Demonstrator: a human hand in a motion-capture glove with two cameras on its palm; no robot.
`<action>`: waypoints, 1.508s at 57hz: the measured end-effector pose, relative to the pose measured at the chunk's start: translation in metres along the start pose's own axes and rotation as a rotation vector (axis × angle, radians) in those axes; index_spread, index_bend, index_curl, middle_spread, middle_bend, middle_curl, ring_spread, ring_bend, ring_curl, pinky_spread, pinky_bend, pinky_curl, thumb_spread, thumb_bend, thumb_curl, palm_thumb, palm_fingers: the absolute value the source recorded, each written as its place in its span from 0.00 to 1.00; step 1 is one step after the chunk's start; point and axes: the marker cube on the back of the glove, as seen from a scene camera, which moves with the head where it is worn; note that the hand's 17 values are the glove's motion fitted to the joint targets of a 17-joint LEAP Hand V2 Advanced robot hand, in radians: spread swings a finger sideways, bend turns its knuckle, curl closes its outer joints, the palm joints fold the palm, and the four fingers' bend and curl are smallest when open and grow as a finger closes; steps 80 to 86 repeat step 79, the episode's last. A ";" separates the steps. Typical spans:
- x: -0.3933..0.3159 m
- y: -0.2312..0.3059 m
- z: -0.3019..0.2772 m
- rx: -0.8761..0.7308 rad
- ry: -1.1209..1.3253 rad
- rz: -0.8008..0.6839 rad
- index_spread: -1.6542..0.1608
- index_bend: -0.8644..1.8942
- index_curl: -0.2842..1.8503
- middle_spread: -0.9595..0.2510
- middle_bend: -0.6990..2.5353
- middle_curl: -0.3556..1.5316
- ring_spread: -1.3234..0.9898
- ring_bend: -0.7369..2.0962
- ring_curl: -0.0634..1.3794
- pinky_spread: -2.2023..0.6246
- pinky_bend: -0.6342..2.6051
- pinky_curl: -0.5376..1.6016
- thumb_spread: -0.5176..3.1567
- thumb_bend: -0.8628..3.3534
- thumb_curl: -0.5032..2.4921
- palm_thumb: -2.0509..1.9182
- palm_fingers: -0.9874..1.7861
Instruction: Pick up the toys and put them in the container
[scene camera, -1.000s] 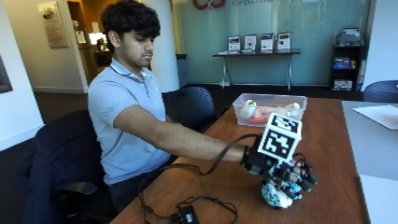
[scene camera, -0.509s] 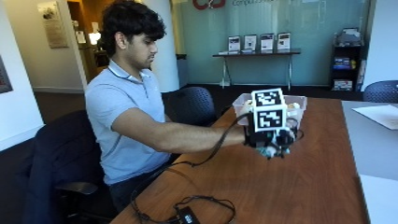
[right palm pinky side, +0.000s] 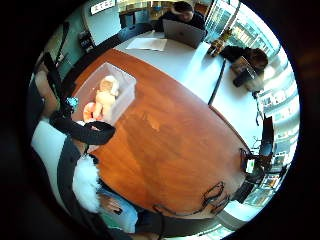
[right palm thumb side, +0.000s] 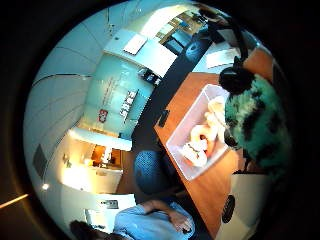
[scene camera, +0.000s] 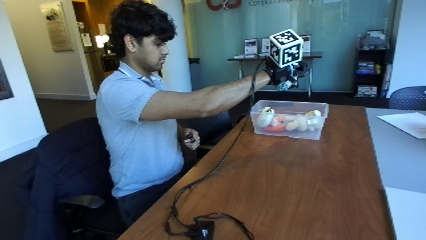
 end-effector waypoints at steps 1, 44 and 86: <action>-0.005 -0.004 0.002 0.000 -0.009 0.001 0.74 0.37 0.20 0.66 0.42 0.52 0.45 0.70 0.42 0.64 0.51 0.43 0.58 0.39 0.30 0.67 0.73; 0.025 0.031 0.045 -0.216 0.068 -0.001 0.74 0.37 0.24 0.79 0.26 0.40 0.55 0.39 0.22 0.80 0.48 0.40 0.53 0.26 0.22 0.50 0.32; 0.222 0.185 0.051 -0.303 0.408 0.229 0.74 0.37 0.26 0.80 0.27 0.38 0.55 0.36 0.22 0.81 0.46 0.40 0.53 0.20 0.23 0.51 0.34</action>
